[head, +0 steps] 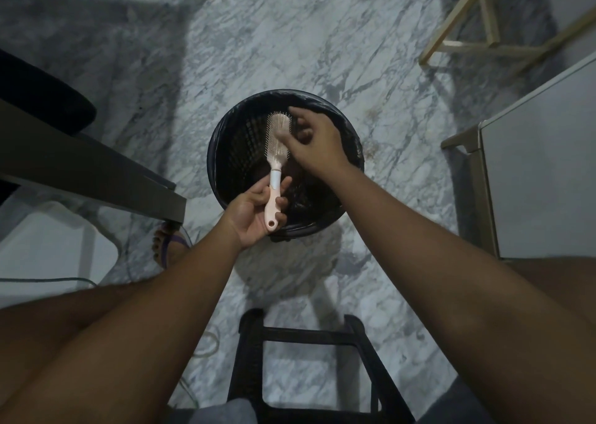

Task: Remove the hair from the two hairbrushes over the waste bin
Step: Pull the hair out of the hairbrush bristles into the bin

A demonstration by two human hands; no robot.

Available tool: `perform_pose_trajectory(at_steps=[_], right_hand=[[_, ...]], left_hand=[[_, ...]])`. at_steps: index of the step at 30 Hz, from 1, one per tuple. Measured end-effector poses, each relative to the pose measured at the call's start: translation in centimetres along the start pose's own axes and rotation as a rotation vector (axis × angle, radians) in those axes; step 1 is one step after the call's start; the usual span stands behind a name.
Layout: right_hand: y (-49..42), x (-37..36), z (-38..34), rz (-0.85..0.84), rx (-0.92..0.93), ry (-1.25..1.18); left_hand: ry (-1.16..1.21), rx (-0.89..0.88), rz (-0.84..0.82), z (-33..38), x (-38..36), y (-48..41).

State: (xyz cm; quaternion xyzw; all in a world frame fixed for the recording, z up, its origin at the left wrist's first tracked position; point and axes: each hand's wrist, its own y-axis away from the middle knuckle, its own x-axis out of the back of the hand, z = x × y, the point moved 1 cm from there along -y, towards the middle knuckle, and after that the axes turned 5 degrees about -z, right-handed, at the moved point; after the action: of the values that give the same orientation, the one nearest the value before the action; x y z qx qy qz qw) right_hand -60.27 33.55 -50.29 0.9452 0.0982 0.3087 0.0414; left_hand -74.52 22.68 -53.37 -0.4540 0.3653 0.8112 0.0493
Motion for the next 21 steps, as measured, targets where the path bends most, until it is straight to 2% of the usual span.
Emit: perform_pose_trajectory(at_steps=[3, 6, 11, 21], right_hand=[[-0.9, -0.2, -1.2, -0.121, 0.071, 0.183], [-1.3, -0.4, -1.1, -0.105, 0.024, 0.219], [-0.7, -1.4, 0.0, -0.005, 0.067, 0.285], [0.3, 0.1, -0.8, 0.222, 0.141, -0.067]], left_hand=[[-0.038, 0.010, 0.000, -0.1, -0.2, -0.2], [-0.088, 0.005, 0.013, -0.2, -0.1, -0.4], [-0.083, 0.022, -0.004, -0.5, -0.2, -0.6], [-0.055, 0.002, -0.011, -0.3, -0.6, -0.4]])
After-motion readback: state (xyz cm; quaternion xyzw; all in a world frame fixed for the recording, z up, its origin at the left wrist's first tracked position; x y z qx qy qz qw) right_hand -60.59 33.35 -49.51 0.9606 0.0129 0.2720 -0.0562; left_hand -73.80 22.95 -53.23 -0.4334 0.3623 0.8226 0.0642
